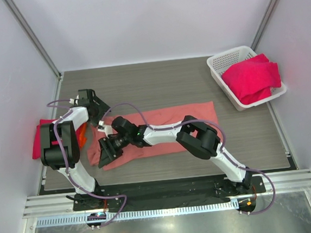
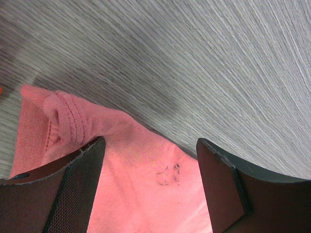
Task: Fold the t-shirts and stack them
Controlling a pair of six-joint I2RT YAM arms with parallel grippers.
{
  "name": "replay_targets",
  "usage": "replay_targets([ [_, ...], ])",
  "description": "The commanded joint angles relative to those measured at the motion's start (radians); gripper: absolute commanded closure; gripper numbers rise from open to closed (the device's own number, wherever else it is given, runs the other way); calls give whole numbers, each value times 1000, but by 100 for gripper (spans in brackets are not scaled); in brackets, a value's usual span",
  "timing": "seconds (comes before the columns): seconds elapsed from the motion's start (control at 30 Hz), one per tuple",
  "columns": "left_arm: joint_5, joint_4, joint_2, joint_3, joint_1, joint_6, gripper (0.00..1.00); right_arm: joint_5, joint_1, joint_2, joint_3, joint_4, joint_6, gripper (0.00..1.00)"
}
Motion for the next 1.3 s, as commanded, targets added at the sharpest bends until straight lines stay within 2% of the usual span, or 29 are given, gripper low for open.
replay_targets([
  [0.0,-44,-72,35,-12,15,26,22,-26,0,5,28,60,36,36],
  [0.1,-40,-73,29,-10,15,28,21,-16,-7,-27,11,40,22,36],
  [0.27,-43,-72,-57,-29,12,41,18,41,-93,-180,-161,39,-7,39],
  [0.47,-81,-136,-172,-38,-1,48,14,292,-224,-469,-369,-248,-171,44],
  [0.53,-98,-185,-238,-42,-1,32,13,405,-286,-579,-452,-349,-202,45],
  [0.7,-136,-211,-448,-140,-80,-34,9,674,-408,-823,-630,-504,-236,45],
  [0.73,-135,-214,-473,-156,-89,-44,6,722,-440,-858,-679,-553,-231,43],
  [0.77,-130,-217,-497,-176,-99,-63,2,844,-455,-928,-699,-576,-219,35],
  [0.8,-129,-219,-522,-190,-103,-63,1,877,-469,-958,-721,-595,-216,31],
  [0.83,-124,-221,-558,-217,-106,-80,0,918,-497,-987,-760,-627,-211,22],
  [0.97,-92,-222,-606,-271,-120,-103,0,1035,-550,-1044,-811,-711,-191,22],
  [1.03,-89,-222,-606,-288,-125,-110,0,1057,-560,-1034,-834,-746,-177,27],
  [1.13,-93,-205,-576,-303,-145,-112,2,1046,-558,-1012,-857,-767,-137,54],
  [1.17,-101,-202,-562,-300,-158,-107,3,1044,-558,-1009,-875,-764,-121,67],
  [1.23,-106,-196,-511,-285,-169,-104,3,1063,-558,-1009,-886,-762,-107,80],
  [1.27,-109,-195,-492,-277,-175,-103,3,1070,-558,-1010,-886,-762,-105,91],
])
